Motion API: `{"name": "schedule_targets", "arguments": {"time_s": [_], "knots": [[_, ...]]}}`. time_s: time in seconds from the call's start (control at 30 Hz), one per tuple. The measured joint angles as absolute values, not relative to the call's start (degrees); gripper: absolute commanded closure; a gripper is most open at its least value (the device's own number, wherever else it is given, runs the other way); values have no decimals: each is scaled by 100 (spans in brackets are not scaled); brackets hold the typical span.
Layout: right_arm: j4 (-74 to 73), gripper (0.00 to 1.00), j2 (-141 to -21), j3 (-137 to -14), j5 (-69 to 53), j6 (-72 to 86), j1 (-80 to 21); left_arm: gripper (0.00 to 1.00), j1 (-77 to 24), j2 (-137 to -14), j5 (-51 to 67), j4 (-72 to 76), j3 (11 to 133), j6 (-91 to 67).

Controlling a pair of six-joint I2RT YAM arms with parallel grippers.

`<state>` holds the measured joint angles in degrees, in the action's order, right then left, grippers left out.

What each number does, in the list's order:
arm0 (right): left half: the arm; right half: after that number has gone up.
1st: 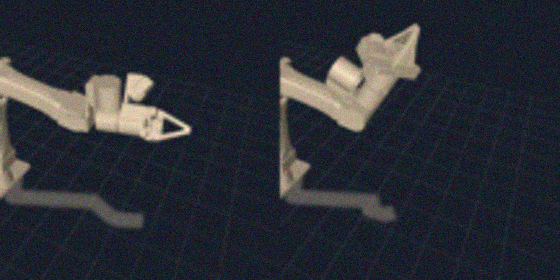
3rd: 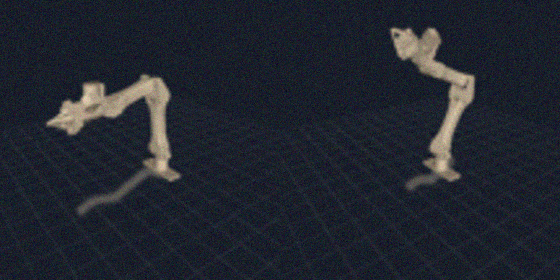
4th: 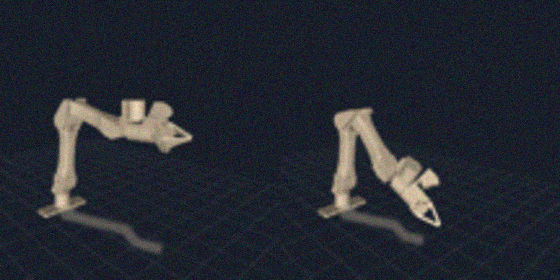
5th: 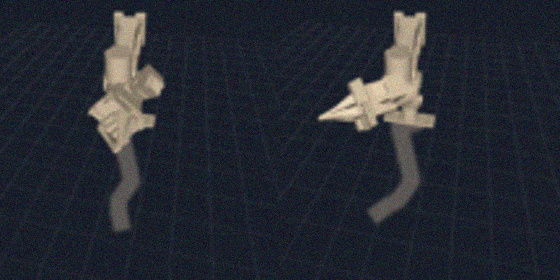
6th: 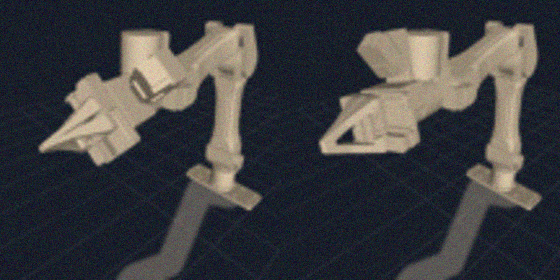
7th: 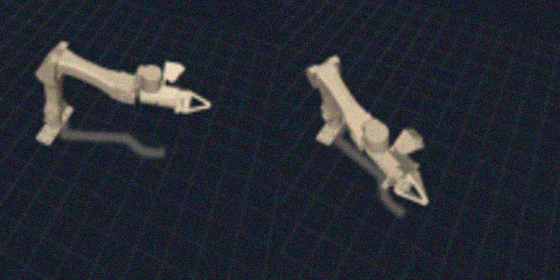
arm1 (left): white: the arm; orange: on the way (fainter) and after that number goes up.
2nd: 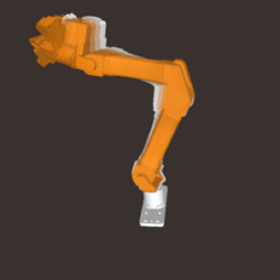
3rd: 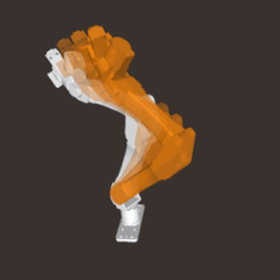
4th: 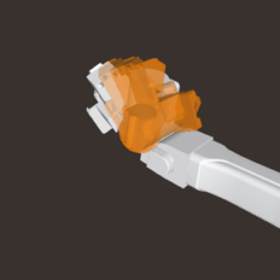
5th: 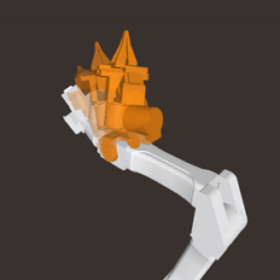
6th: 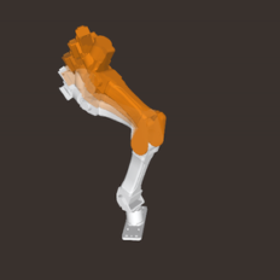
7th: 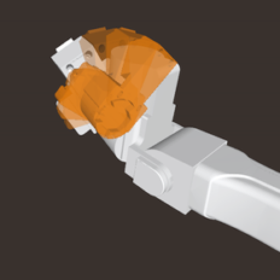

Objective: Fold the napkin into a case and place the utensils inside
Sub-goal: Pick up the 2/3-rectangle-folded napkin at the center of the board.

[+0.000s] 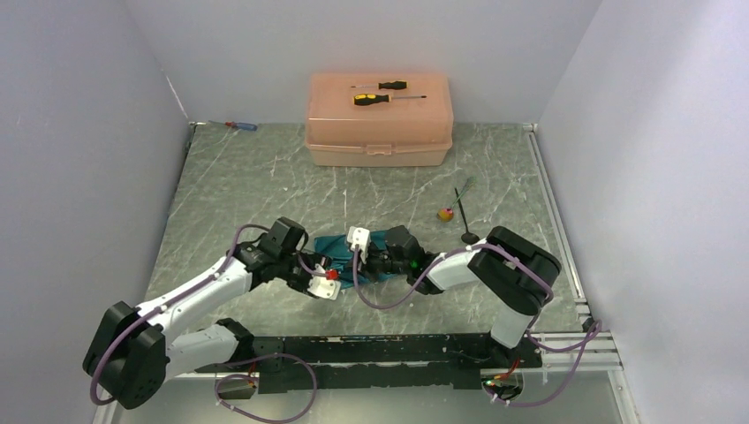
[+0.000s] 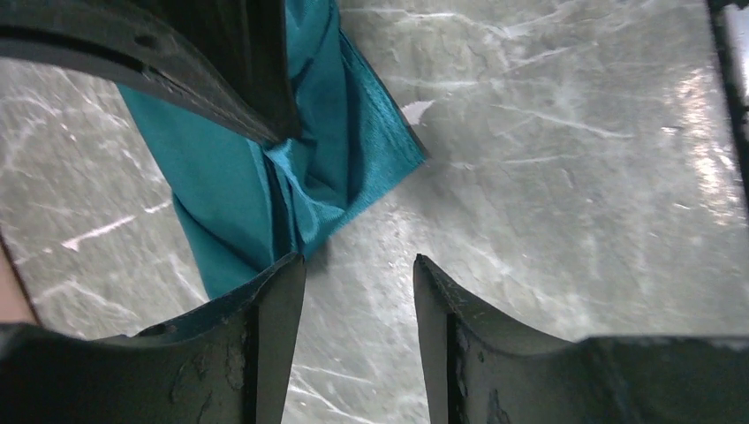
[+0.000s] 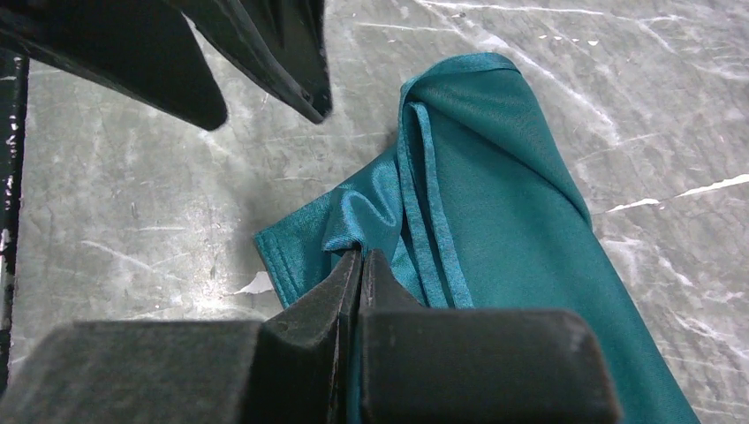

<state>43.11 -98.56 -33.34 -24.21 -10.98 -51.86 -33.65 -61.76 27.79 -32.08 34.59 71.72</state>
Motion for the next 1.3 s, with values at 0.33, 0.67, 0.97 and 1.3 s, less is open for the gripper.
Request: {"name": "schedule_targets", "arguments": {"time_s": [0.33, 0.67, 0.97, 1.3], "knots": [[4440, 100, -10009, -3323, -2569, -947, -5107, 46, -3603, -5953, 2899, -2097, 2563, 8241], [4615, 100, -10143, -3301, -2615, -779, -4995, 49, -3625, -5325, 3223, -1535, 1605, 9483], [4729, 100, -10162, -3249, -2637, -676, -4976, 53, -3671, -6145, 3380, -781, 1671, 9942], [4904, 100, -10269, -3218, -2762, -486, -4956, 60, -3686, -6410, 3426, -342, 1592, 10390]]}}
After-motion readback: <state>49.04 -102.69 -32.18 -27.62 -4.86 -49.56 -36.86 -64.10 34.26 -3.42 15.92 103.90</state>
